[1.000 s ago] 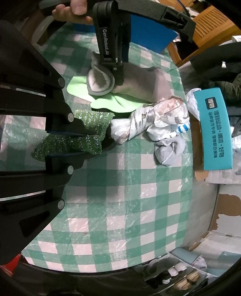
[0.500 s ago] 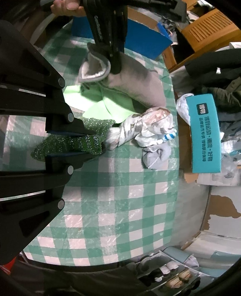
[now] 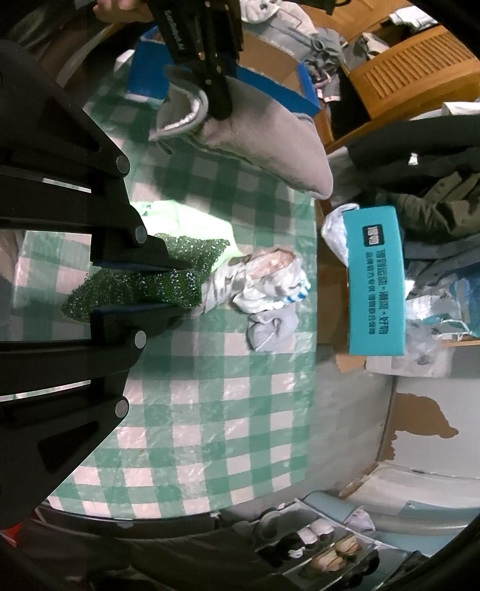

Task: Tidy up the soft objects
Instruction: 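Lift the grey cloth with the left tool while the right tool carries the scrubber toward the box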

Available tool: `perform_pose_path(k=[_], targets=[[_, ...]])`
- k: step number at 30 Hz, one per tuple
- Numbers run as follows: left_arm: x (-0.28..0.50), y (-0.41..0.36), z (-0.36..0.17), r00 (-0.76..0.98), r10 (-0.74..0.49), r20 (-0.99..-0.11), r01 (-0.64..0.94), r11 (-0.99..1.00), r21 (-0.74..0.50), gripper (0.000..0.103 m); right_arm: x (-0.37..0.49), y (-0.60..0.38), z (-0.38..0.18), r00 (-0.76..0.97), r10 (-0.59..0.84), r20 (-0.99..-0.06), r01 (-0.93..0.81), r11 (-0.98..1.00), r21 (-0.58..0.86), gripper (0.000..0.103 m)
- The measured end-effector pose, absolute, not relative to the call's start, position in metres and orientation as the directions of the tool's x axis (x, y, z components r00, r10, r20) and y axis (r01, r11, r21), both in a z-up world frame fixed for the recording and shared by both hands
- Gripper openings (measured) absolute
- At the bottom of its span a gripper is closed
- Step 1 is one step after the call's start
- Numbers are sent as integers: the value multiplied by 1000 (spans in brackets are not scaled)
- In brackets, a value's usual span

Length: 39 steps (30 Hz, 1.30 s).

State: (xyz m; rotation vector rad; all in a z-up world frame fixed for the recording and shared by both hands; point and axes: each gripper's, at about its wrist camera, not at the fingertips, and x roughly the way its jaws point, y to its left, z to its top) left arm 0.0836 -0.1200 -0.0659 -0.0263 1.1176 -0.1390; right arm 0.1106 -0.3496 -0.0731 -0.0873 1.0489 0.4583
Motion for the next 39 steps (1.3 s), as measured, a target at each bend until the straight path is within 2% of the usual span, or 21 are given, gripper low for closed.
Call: perform_pose_path(k=[39], targets=[[15, -6, -5, 571, -66, -818, -31, 994, -102, 18, 94, -211, 4, 408, 477, -778, -582, 793, 181, 12]])
